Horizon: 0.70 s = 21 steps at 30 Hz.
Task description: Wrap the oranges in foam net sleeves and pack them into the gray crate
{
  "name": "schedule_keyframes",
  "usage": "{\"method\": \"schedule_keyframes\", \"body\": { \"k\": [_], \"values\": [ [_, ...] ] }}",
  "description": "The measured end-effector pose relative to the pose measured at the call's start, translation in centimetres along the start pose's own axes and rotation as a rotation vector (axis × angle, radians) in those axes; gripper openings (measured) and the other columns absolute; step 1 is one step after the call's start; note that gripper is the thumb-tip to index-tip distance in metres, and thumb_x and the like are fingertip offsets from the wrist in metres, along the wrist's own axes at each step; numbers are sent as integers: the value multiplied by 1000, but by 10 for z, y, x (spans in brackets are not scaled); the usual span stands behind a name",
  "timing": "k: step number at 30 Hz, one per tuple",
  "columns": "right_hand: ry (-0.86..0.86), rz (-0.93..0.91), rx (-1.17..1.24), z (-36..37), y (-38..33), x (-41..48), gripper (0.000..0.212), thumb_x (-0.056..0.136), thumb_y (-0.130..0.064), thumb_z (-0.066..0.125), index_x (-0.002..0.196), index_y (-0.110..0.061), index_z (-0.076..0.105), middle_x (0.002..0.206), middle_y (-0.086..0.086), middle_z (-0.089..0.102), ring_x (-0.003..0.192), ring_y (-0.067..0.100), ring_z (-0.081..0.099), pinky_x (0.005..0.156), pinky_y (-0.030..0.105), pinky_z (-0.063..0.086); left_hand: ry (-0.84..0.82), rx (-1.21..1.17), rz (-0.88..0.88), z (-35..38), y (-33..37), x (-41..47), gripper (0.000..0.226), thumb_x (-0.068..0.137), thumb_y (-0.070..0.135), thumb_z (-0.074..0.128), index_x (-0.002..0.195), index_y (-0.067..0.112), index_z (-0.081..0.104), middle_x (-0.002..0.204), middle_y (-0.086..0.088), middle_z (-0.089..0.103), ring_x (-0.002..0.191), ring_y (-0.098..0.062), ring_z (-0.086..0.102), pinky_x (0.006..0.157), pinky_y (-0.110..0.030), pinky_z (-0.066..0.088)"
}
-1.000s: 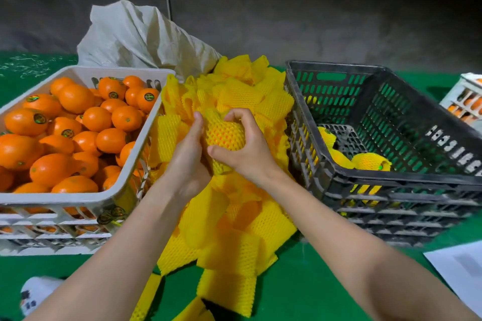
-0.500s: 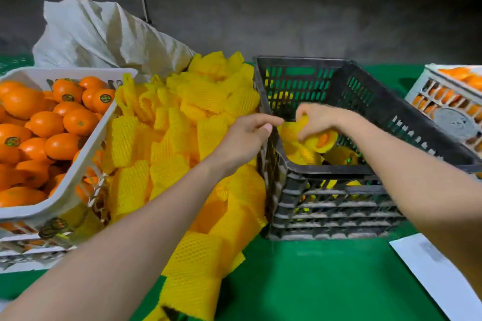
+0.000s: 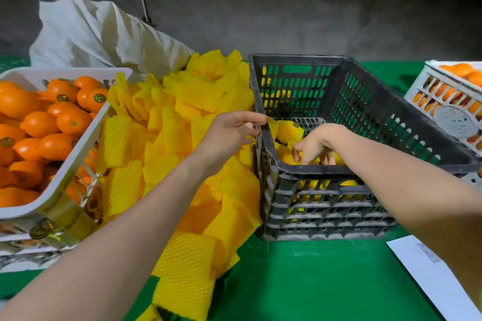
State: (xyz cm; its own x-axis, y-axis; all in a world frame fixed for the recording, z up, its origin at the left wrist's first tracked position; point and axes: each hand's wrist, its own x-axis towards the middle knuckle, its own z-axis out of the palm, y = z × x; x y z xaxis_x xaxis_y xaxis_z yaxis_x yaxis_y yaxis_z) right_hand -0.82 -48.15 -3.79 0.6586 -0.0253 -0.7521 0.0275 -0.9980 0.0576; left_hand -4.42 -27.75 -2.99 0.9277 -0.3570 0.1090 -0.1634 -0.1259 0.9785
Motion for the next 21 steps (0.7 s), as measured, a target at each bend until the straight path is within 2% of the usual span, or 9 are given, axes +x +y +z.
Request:
{"method": "schedule_keyframes", "body": {
  "k": [2, 4, 7, 9, 10, 12, 14, 19, 21],
  "values": [
    [74, 10, -15, -3, -2, -4, 27, 96, -17, 48, 111, 4, 43, 143, 33, 30, 43, 6, 40, 31, 11, 35, 55, -35, -13, -21, 4, -4, 25, 100, 7, 43, 102, 19, 64, 110, -2, 66, 99, -17, 65, 85, -32, 51],
    [214, 55, -30, -8, -2, -10, 42, 93, -23, 55, 122, 7, 49, 132, 27, 46, 61, 14, 47, 40, 18, 42, 125, -75, -33, -47, 5, -9, 25, 100, 7, 43, 98, 20, 64, 102, -1, 68, 91, -17, 66, 81, -32, 51],
    [888, 13, 159, -19, -13, -23, 26, 90, -25, 59, 103, -3, 63, 110, 13, 65, 89, 25, 59, 72, 27, 44, 223, -112, -61, -81, 3, -19, 21, 100, 9, 44, 102, 15, 63, 95, -1, 68, 82, -15, 66, 78, -30, 51],
    [1304, -132, 416, -21, -39, -38, 15, 90, -23, 57, 94, -10, 64, 100, 7, 67, 86, 22, 59, 76, 29, 42, 273, -126, -76, -96, -2, -26, 19, 100, 9, 44, 101, 14, 63, 93, -2, 68, 80, -16, 65, 77, -31, 50],
    [1384, -248, 472, -19, -59, -48, 14, 90, -24, 57, 93, -12, 64, 96, 6, 68, 84, 22, 59, 78, 32, 45, 290, -129, -84, -102, -4, -30, 19, 100, 10, 44, 100, 14, 63, 92, -3, 68, 80, -16, 65, 77, -31, 50],
    [1280, -498, 376, -4, -104, -59, 15, 88, -27, 61, 95, -14, 64, 92, 3, 67, 83, 22, 61, 76, 32, 46, 322, -131, -101, -112, -9, -37, 18, 100, 10, 45, 99, 15, 63, 92, -4, 68, 80, -17, 65, 77, -32, 50],
    [1010, -567, 182, 16, -147, -49, 25, 86, -35, 62, 102, -15, 63, 102, 5, 67, 95, 24, 60, 75, 30, 42, 364, -147, -110, -119, -14, -44, 18, 99, 10, 46, 96, 15, 63, 90, -4, 67, 78, -16, 65, 75, -30, 49],
    [765, -327, 333, 29, -215, 2, 57, 87, -44, 58, 128, -8, 41, 124, 19, 56, 116, 36, 52, 88, 41, 43, 445, -134, -172, -133, -24, -65, 20, 99, 8, 47, 92, 17, 64, 88, -3, 68, 77, -15, 65, 76, -32, 50],
    [712, -273, 402, 28, -225, 18, 64, 84, -35, 64, 133, -10, 33, 126, 18, 55, 119, 35, 51, 92, 40, 43, 471, -113, -193, -141, -29, -71, 20, 97, 4, 47, 97, 13, 65, 88, -2, 68, 79, -16, 65, 76, -32, 51]
  ]
}}
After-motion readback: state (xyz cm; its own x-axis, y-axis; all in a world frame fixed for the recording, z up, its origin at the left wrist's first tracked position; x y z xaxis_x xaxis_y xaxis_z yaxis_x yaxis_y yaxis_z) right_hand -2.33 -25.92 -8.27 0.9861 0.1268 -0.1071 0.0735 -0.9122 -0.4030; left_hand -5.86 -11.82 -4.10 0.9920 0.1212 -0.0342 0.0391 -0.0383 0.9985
